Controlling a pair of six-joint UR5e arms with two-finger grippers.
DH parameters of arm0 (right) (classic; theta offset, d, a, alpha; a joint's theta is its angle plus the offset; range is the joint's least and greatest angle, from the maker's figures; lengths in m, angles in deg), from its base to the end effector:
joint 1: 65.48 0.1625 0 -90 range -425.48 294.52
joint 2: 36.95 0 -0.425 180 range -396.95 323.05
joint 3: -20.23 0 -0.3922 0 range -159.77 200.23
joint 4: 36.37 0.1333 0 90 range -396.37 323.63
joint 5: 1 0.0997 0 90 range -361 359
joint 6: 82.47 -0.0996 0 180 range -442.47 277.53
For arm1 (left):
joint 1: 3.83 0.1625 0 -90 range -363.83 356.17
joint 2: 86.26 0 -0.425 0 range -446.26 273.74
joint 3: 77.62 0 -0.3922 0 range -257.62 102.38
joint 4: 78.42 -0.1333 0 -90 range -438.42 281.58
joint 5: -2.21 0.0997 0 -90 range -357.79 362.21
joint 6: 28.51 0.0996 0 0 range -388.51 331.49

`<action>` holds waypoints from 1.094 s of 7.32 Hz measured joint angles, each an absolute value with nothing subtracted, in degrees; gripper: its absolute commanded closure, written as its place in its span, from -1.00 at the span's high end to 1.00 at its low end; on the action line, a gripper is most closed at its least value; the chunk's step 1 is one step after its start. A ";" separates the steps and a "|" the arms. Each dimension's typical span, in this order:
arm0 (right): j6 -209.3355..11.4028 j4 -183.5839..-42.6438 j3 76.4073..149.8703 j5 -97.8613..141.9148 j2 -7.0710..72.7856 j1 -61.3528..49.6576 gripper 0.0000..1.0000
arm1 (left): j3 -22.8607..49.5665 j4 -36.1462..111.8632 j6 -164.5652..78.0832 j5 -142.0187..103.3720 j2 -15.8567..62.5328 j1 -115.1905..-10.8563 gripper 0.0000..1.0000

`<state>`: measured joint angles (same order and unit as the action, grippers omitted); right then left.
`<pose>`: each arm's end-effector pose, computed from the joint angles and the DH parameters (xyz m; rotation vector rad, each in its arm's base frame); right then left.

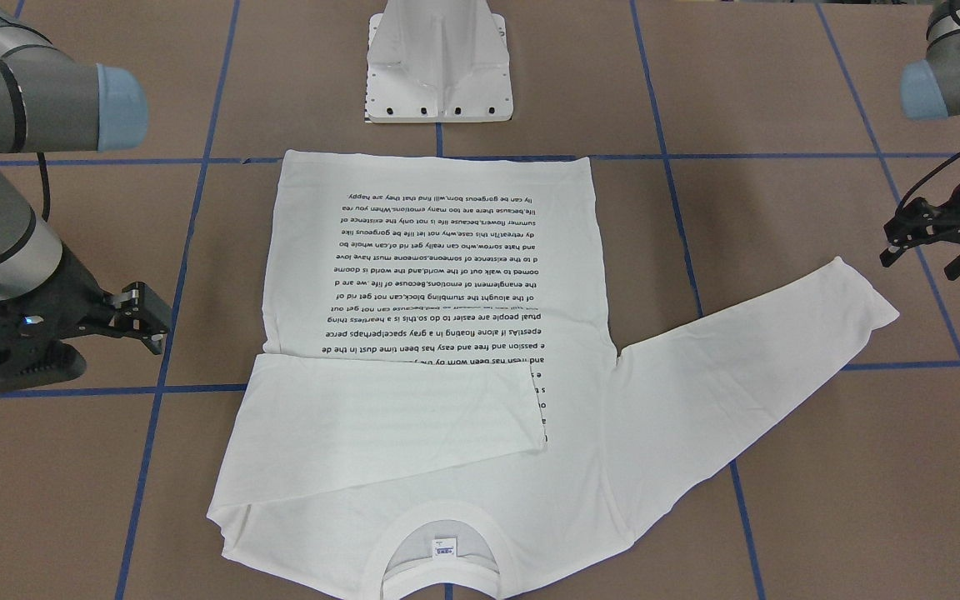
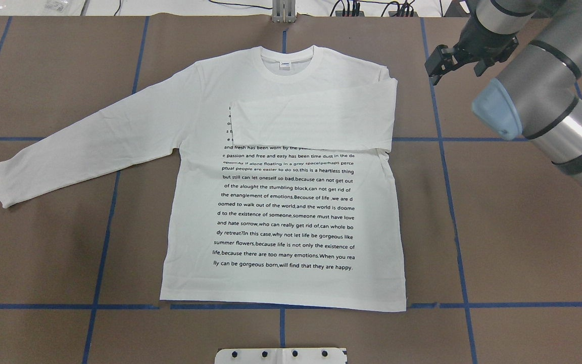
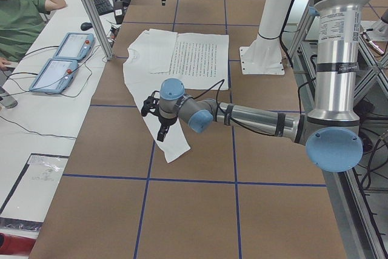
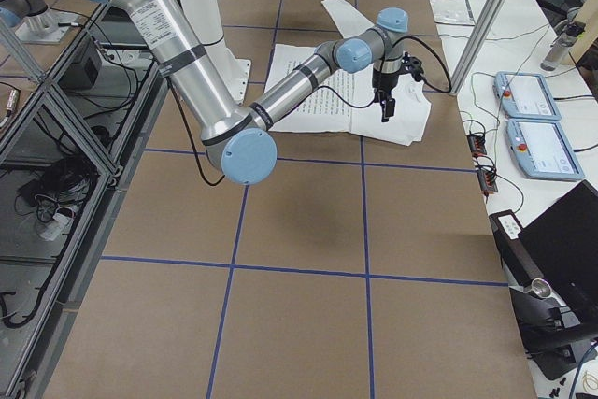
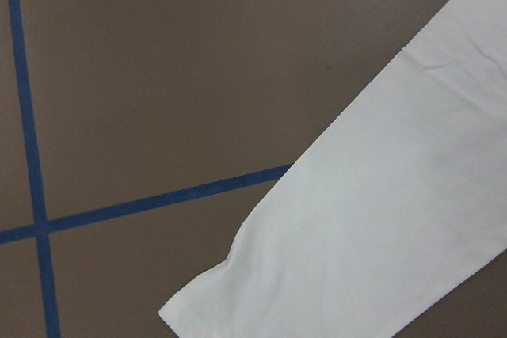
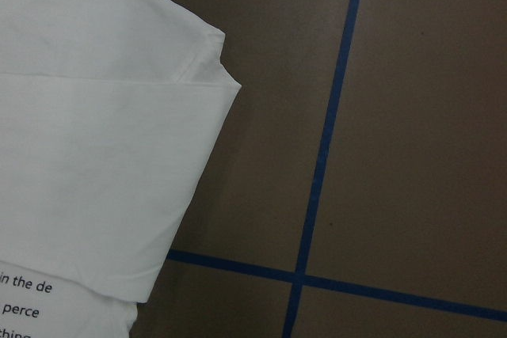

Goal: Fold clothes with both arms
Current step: 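Release the sleeve and raise the right gripper away while left gripper approaches other cuff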

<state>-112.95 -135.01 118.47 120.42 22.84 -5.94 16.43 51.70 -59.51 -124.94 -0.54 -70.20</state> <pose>-0.2592 -0.6013 0.3101 0.1653 -0.7190 -0.1423 0.1285 -0.4763 0.5849 0.3106 0.8588 0.1060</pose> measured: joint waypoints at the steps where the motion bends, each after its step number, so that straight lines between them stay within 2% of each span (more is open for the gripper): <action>1: -113.04 -135.04 120.72 120.45 24.85 -5.85 1.00 | 13.51 58.27 -63.92 -122.91 -1.70 -67.18 1.00; 5: -113.29 -135.07 122.48 120.47 26.61 -5.83 1.00 | 10.32 64.58 -68.33 -117.87 -3.90 -58.81 0.96; 8: -113.31 -135.07 122.62 120.47 26.92 -5.85 1.00 | 10.34 64.61 -68.41 -115.89 -4.54 -55.58 0.18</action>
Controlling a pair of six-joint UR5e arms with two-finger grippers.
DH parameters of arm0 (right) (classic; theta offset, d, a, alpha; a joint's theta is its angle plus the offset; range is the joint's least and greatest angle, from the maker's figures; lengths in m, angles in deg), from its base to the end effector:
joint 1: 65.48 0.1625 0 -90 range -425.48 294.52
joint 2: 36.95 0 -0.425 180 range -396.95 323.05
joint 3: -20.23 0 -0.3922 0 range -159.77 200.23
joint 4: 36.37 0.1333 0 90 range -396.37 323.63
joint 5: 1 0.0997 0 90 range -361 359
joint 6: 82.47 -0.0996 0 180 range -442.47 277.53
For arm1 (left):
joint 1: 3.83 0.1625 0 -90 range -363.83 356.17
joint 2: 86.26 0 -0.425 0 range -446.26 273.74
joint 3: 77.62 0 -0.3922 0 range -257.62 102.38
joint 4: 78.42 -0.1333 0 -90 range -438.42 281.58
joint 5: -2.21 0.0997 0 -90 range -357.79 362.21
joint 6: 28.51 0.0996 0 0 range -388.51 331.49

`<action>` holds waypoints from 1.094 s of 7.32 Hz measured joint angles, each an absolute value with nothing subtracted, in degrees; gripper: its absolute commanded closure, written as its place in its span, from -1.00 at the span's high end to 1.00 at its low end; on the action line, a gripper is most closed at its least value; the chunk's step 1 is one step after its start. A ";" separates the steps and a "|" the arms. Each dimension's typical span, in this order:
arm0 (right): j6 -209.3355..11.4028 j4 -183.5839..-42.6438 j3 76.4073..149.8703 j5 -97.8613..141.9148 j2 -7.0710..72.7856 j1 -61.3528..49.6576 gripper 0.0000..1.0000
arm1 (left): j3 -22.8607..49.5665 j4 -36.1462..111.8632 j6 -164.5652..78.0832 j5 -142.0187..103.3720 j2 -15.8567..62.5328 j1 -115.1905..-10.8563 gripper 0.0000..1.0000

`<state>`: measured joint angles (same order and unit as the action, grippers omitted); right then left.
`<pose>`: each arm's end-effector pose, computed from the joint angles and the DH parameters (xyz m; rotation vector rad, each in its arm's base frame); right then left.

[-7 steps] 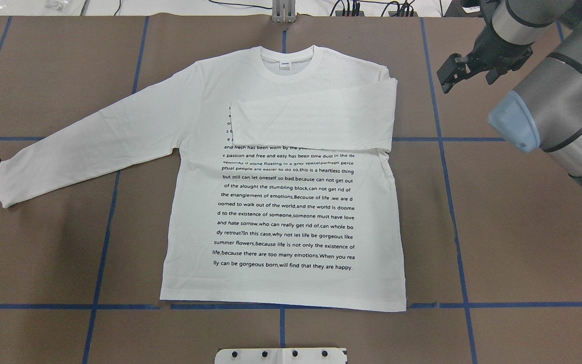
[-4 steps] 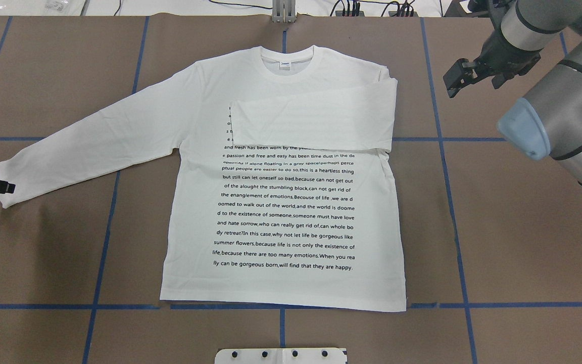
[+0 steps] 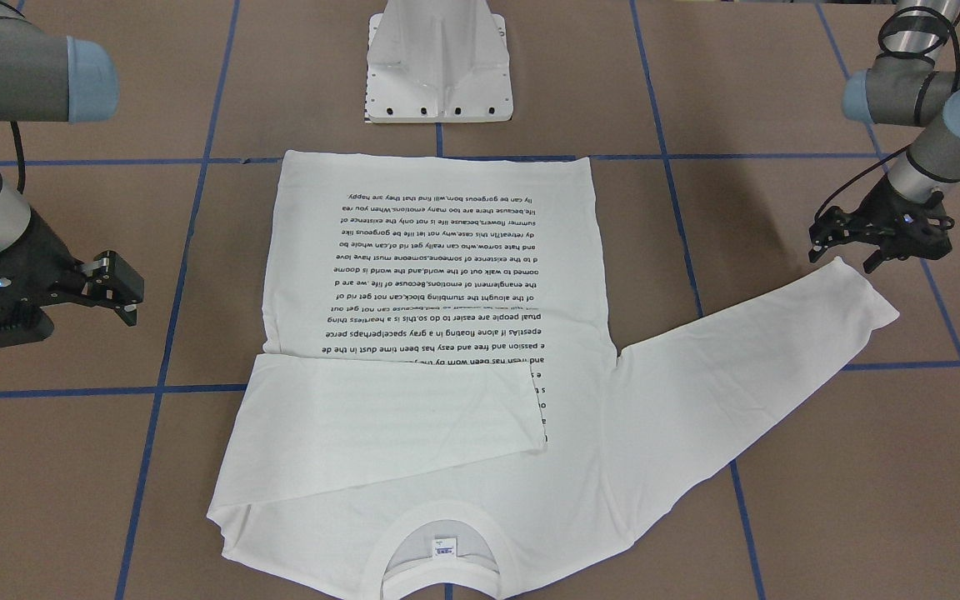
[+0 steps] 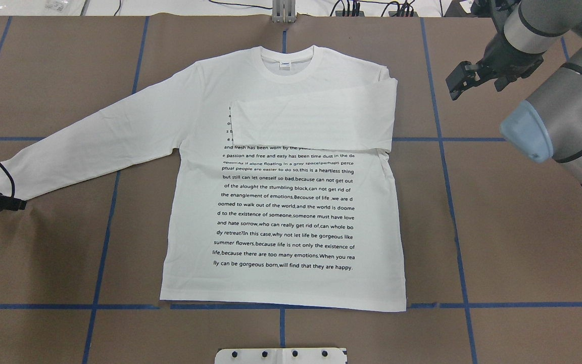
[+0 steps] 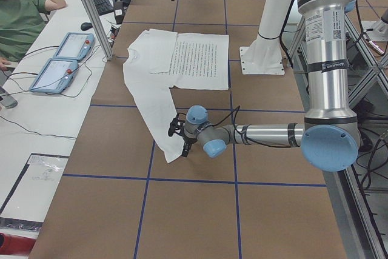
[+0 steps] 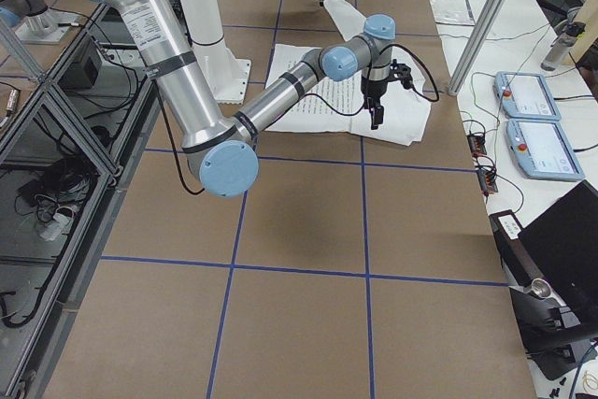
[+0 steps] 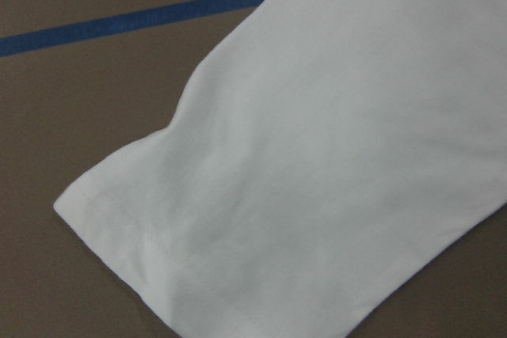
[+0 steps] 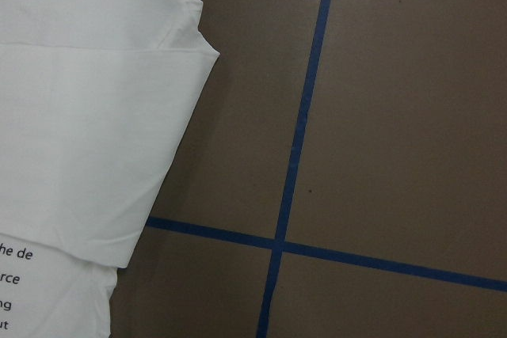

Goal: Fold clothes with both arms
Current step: 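Release the sleeve and raise the right gripper away while left gripper approaches other cuff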

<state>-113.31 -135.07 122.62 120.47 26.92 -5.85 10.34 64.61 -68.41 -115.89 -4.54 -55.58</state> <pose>-0.2447 -0.5784 0.3239 0.1633 -0.7201 -0.1351 0.2154 -0.4128 0.6503 0.2721 0.8227 0.1558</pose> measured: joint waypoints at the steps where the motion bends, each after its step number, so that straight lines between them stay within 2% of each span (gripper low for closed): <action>1: -113.31 -135.07 122.62 120.49 26.94 -5.88 1.00 | 10.59 64.59 -68.37 -115.39 -5.12 -55.25 0.17; 2: -113.32 -135.07 122.62 120.53 26.94 -5.88 1.00 | 10.92 64.58 -68.30 -114.82 -5.66 -55.13 0.03; 3: -113.34 -135.07 122.65 120.55 26.94 -5.88 1.00 | 11.11 64.60 -68.26 -114.43 -5.96 -55.10 -0.27; 4: -113.37 -135.07 122.68 120.55 26.95 -5.89 1.00 | 11.24 64.62 -68.25 -114.26 -6.10 -55.08 -0.72; 5: -113.39 -135.07 122.68 120.58 26.95 -5.89 1.00 | 11.36 64.60 -68.26 -114.19 -6.15 -55.07 -1.00; 8: -113.46 -135.07 122.63 120.64 26.87 -5.89 1.00 | 12.89 64.52 -68.32 -114.16 -6.34 -55.15 -1.00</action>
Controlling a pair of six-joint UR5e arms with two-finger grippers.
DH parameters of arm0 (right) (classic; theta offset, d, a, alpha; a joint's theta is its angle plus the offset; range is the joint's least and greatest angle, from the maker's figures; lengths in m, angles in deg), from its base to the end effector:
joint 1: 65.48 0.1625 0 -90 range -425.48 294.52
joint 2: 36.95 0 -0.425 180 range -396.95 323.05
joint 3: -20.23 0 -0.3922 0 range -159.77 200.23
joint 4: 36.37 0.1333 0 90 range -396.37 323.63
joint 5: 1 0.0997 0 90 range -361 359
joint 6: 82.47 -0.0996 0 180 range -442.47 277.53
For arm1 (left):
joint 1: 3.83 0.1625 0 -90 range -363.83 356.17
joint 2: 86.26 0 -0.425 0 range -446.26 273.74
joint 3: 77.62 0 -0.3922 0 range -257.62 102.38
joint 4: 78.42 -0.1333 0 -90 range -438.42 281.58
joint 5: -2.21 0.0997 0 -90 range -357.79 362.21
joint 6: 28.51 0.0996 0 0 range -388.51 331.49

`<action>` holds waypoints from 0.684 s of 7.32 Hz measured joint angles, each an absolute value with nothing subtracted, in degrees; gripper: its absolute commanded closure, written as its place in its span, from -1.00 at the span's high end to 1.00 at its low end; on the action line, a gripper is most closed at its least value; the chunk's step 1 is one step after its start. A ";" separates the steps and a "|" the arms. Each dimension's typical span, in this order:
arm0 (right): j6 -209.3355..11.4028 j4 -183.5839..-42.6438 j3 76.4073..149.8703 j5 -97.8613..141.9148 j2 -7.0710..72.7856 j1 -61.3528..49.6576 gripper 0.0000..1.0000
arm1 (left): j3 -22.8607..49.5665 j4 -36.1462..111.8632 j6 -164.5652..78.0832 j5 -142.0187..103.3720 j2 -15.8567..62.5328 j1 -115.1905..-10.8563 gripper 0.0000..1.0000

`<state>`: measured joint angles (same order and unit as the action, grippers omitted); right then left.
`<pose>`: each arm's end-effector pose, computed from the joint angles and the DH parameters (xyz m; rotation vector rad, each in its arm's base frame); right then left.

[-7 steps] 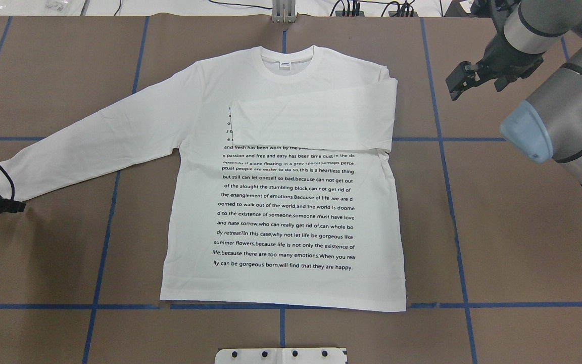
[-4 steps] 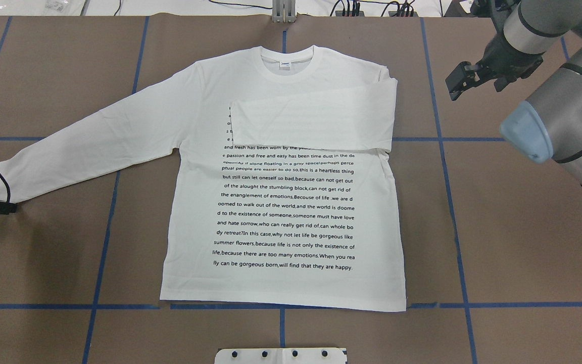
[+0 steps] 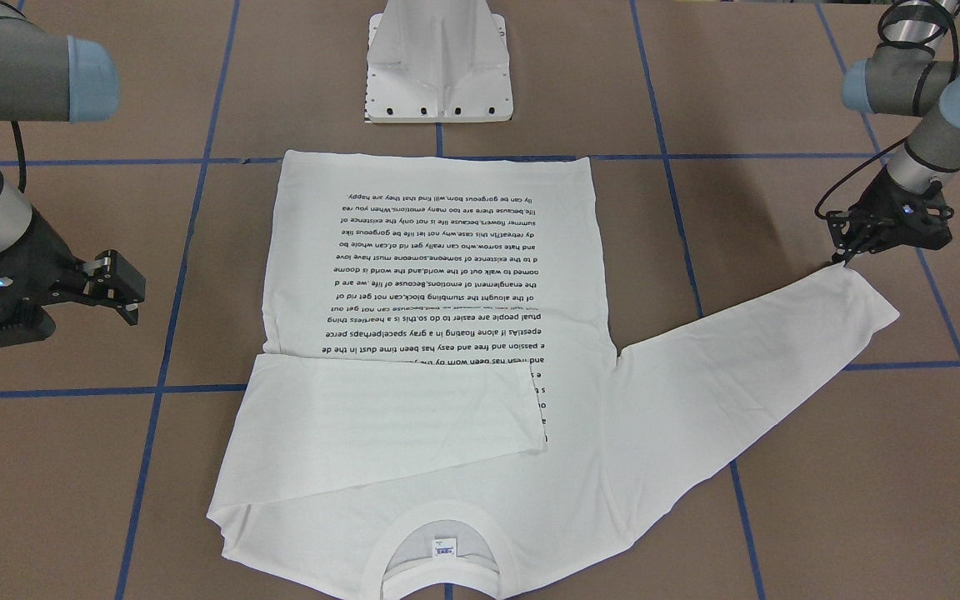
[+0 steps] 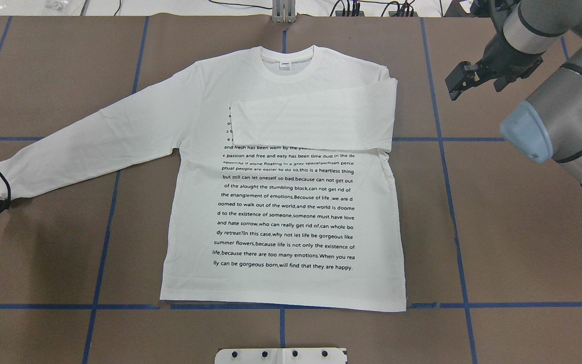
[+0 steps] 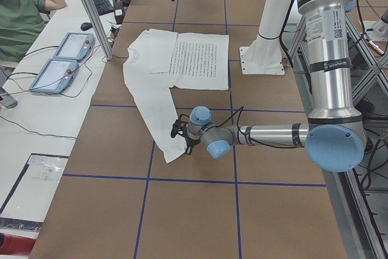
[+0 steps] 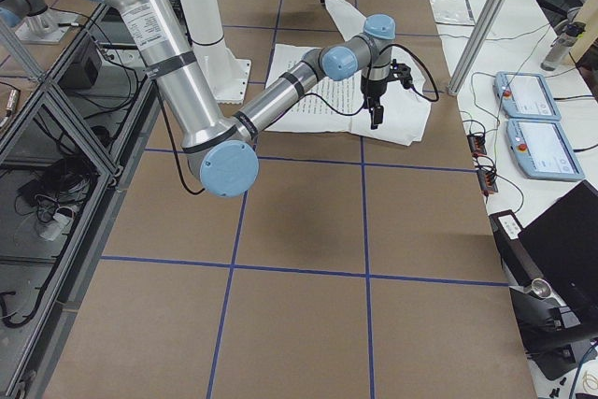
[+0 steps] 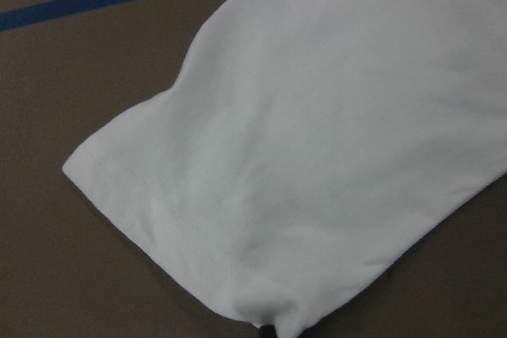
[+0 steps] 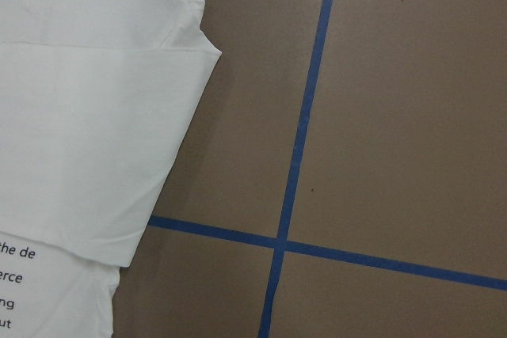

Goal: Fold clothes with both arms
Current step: 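Grasp the other sleeve cuff with the left gripper and lift it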

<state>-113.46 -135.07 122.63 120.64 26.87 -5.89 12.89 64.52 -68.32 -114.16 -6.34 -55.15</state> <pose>-0.2453 -0.5781 0.3232 0.1614 -0.7232 -0.1343 0.2093 -0.4039 0.6425 0.2985 0.8091 0.1556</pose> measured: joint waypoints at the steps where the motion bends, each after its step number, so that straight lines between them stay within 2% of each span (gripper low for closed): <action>1: -113.48 -135.07 122.64 120.64 26.86 -5.89 1.00 | 13.97 64.46 -68.31 -114.16 -6.58 -55.24 -1.00; 3: -113.47 -135.08 122.87 120.81 27.02 -5.88 1.00 | 19.17 64.26 -69.47 -114.36 -6.97 -55.80 -1.00; 5: -112.79 -135.09 126.26 121.83 30.85 -5.17 1.00 | 22.87 63.34 -72.09 -114.72 -5.07 -57.09 -1.00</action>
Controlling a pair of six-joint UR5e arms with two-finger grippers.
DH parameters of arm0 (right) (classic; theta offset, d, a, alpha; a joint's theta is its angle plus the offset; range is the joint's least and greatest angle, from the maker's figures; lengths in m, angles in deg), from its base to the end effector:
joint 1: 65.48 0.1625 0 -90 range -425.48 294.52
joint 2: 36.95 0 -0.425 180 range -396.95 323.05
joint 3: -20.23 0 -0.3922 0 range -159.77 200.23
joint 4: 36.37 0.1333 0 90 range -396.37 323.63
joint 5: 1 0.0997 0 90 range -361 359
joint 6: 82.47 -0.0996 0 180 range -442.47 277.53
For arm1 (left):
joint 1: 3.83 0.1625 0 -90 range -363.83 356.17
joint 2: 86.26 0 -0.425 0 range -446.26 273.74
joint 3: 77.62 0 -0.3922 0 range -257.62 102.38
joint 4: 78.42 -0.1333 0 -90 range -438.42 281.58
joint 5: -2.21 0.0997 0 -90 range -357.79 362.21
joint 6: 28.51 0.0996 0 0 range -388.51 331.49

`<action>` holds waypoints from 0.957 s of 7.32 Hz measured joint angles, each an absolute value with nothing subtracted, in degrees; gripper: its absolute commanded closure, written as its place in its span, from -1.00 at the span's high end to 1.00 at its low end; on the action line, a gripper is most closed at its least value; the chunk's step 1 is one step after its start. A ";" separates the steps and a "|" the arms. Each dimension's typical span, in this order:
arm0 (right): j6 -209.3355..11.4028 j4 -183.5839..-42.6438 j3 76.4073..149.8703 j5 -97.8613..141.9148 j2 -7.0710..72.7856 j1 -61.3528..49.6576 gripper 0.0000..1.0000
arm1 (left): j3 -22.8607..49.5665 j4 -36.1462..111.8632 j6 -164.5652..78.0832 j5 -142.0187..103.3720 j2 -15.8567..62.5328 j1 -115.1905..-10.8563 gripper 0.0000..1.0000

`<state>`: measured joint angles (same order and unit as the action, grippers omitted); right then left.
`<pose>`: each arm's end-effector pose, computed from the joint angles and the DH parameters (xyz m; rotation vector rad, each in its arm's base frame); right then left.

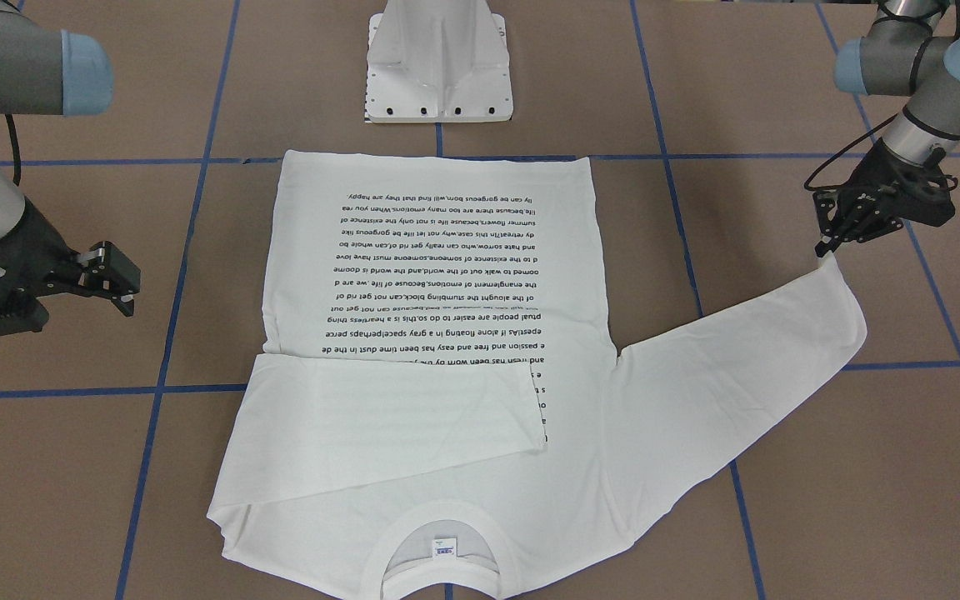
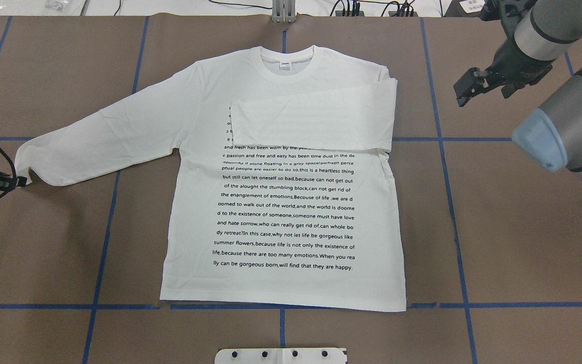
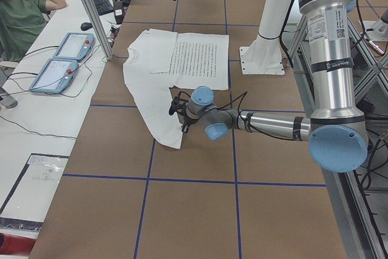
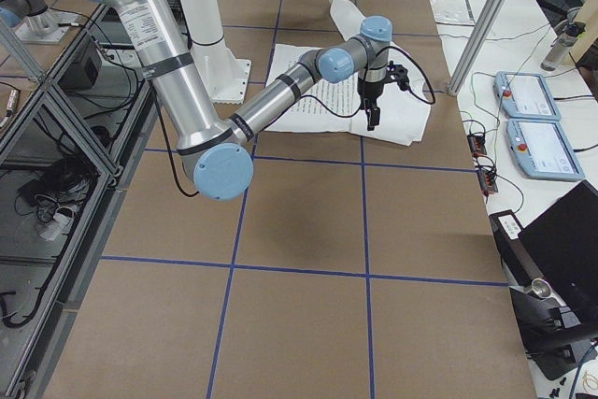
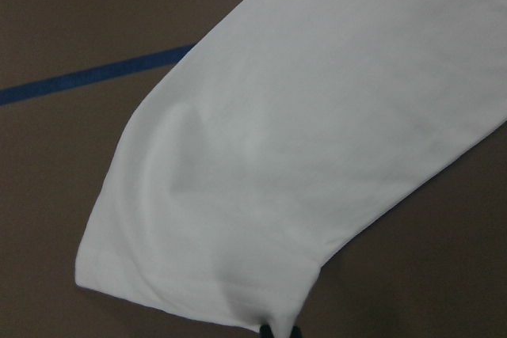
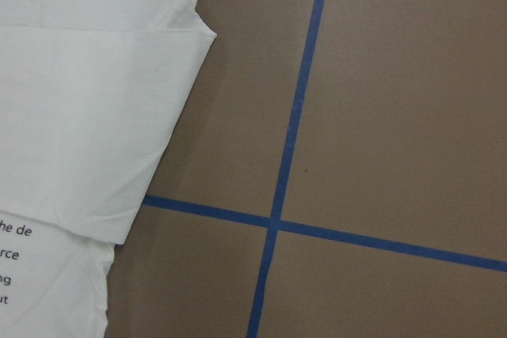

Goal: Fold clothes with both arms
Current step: 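Grasp the other sleeve cuff with the left gripper and lift it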

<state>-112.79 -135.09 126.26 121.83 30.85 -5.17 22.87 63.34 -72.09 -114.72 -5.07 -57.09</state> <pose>-0.2266 -0.5576 0.3370 0.1535 -0.7354 -0.1370 0.2031 -0.4195 0.5438 0.4179 0.9211 0.1101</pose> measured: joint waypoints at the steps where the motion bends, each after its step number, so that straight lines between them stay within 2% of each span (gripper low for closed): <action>1: -111.23 -135.11 128.72 122.15 34.01 -3.98 1.00 | 23.67 60.29 -72.55 -114.96 -2.12 -57.88 -1.00; 4: -99.90 -135.70 131.27 124.33 40.34 1.78 1.00 | 25.56 43.64 -77.30 -115.12 13.50 -58.47 -1.00; 7: -96.15 -135.83 131.00 126.64 42.23 4.99 1.00 | 23.90 29.40 -87.69 -115.16 31.73 -57.76 -1.00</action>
<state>-96.15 -135.83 131.00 126.64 42.23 4.99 23.90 29.40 -87.69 -115.16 31.73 -57.76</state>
